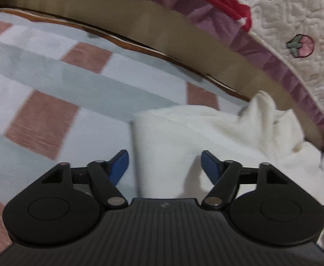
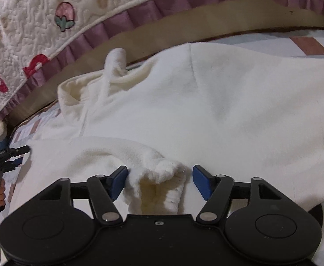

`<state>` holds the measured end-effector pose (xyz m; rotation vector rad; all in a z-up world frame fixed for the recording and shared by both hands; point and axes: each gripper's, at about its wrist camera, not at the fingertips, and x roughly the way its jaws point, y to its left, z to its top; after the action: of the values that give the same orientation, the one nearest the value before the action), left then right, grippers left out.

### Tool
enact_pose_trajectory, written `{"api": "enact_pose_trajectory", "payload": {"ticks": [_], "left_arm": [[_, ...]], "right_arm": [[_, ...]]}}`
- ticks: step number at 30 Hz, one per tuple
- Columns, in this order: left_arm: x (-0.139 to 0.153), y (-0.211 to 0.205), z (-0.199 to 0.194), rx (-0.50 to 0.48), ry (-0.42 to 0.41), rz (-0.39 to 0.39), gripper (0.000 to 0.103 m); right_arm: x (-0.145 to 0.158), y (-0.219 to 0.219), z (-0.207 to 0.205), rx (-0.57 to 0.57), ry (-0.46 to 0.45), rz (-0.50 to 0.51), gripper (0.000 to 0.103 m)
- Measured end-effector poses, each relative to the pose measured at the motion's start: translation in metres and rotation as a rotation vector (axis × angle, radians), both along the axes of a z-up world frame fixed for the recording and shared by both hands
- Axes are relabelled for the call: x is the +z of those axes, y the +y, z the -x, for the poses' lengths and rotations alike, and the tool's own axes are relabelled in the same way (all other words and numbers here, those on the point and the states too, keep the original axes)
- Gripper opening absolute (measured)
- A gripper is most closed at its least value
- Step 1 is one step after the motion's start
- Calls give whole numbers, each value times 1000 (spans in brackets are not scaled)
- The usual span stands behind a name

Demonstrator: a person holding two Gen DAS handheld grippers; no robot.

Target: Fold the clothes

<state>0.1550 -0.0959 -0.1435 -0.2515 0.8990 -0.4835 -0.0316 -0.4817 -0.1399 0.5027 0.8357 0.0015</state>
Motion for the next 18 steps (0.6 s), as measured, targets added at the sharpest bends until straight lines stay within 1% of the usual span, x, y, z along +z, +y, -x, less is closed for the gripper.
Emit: {"api": "enact_pose_trajectory", "payload": {"ticks": [1,4,6,8,9,11,14,15,16,17,18], "left_arm": [[5,-1,4,-6,-34,-15,14],[20,-5,16,-25,-135,-62,12],[28,2,18,1,-158,-44,11],[29,8,16,21,-176,-49,9],[28,10,16,31,-184,-53,9],[19,15,13,58,-170,-59,9],[9,25,9,138,-127,-64,8],[6,28,8,165,-113,-65,8],[2,31,6,192,-98,-66,9],[8,32,9,189,-109,-47,9],[16,33,13,179,-125,-24,11]], "right_arm": [[5,2,1,24,-21,35,34],[27,7,3,29,-127,112,31],[41,11,-2,37,-172,165,30],[50,17,-11,62,-195,237,30],[51,18,-17,71,-193,256,30],[49,19,-30,89,-178,287,30],[34,26,-44,120,-110,384,31],[28,27,-49,116,-73,403,33],[23,28,-53,108,-34,422,40],[21,29,-52,89,-22,435,44],[23,31,-49,67,-33,440,48]]}}
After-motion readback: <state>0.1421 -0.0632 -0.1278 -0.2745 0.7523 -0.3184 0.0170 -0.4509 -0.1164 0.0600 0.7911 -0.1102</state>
